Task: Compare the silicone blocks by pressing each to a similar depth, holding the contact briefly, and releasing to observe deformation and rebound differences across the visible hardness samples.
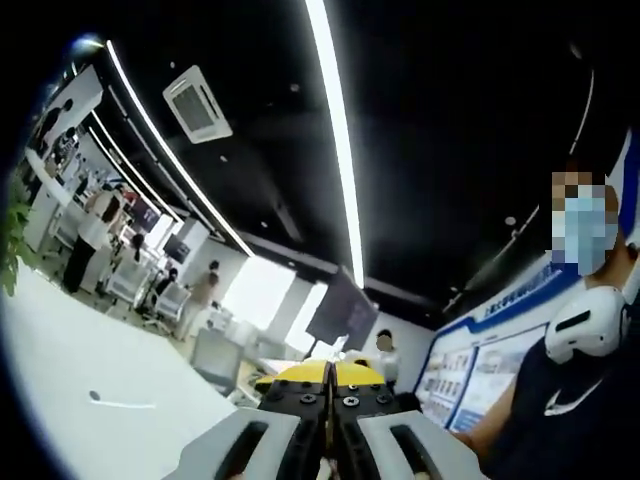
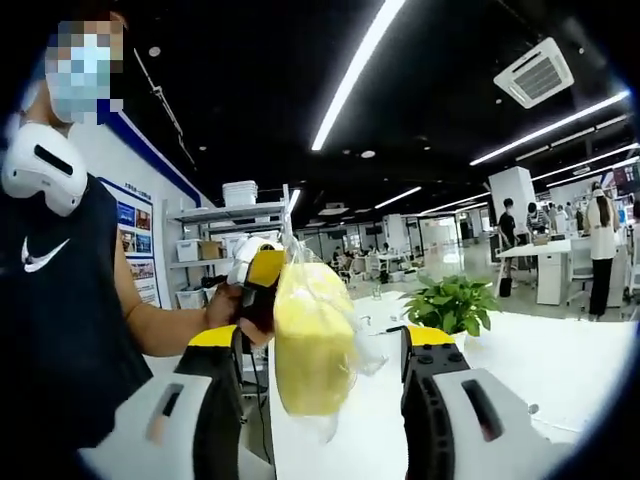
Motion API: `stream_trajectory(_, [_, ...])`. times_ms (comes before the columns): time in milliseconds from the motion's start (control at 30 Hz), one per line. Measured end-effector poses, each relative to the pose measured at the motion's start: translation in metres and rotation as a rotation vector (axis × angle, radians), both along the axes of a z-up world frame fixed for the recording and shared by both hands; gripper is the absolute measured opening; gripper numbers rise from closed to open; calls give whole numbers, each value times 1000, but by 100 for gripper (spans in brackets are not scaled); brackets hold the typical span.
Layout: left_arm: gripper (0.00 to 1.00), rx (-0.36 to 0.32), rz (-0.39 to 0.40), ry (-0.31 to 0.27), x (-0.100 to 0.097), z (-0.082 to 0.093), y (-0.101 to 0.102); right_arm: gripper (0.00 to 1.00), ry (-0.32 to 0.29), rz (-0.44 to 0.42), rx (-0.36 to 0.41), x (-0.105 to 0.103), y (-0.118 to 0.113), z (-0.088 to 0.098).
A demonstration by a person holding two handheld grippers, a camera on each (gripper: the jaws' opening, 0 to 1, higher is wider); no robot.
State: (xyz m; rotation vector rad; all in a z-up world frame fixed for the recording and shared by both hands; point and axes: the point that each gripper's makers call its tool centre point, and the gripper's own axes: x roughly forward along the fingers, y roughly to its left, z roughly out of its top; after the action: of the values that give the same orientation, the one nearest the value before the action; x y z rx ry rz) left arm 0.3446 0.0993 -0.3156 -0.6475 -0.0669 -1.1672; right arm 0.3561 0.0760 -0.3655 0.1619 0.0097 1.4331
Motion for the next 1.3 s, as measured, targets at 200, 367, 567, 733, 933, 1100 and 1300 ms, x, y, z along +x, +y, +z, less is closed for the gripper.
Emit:
stream_trajectory(200, [0, -6, -3, 10, -2, -3, -2, 47, -7, 25, -1, -3, 4, 0])
stream_trajectory(367, [0, -18, -6, 8, -3, 0, -2, 40, -8, 43, 1, -6, 8, 1])
stream_trajectory(567, [0, -20, -7, 8, -2, -1, -1, 31, -6, 69, 8, -11, 11, 2])
stream_trajectory(733, [0, -22, -6, 12, -2, -3, 1, 29, -6, 66, 6, -11, 12, 2])
stream_trajectory(933, [0, -9, -5, 5, -3, -5, 1, 27, 2, 57, 2, -12, 12, 2])
stream_trajectory(1100, [0, -1, -4, 3, -4, -6, 2, 23, 15, 49, -19, -13, 12, 1])
stream_trajectory(1300, [0, 12, -5, -7, -5, -6, 1, 17, 31, 46, -34, -12, 11, 0])
